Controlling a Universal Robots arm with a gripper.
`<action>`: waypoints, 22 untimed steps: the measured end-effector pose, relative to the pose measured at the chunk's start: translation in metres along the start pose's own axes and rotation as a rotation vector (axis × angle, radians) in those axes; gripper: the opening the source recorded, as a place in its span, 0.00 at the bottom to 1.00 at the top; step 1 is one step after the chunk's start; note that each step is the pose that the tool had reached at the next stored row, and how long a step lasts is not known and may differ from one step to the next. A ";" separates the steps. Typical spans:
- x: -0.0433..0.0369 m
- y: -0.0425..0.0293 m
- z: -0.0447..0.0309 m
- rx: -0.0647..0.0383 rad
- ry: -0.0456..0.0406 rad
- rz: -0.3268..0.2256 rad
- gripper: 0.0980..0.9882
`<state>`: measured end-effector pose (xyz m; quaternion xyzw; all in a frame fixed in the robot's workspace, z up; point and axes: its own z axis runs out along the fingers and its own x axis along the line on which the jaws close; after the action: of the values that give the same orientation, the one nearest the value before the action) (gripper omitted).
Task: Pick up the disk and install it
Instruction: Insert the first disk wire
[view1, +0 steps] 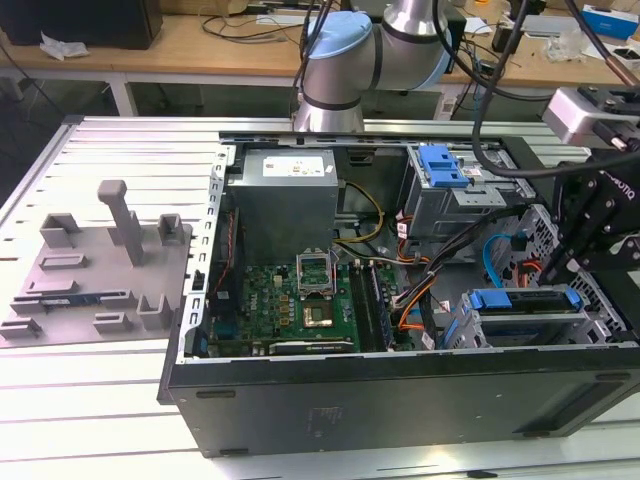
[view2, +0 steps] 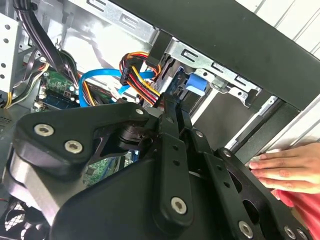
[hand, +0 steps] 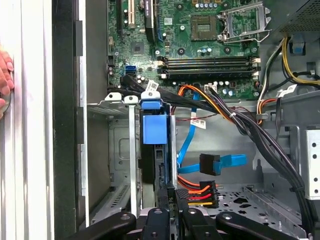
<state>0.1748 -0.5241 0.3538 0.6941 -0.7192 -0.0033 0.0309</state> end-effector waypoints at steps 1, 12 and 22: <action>0.0014 -0.0002 0.0003 0.000 -0.0025 0.000 0.08; 0.0025 -0.0006 0.0013 -0.001 -0.0116 0.014 0.08; 0.0051 -0.0003 0.0021 0.009 -0.0321 0.013 0.08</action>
<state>0.1748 -0.5292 0.3519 0.6893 -0.7242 -0.0112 0.0164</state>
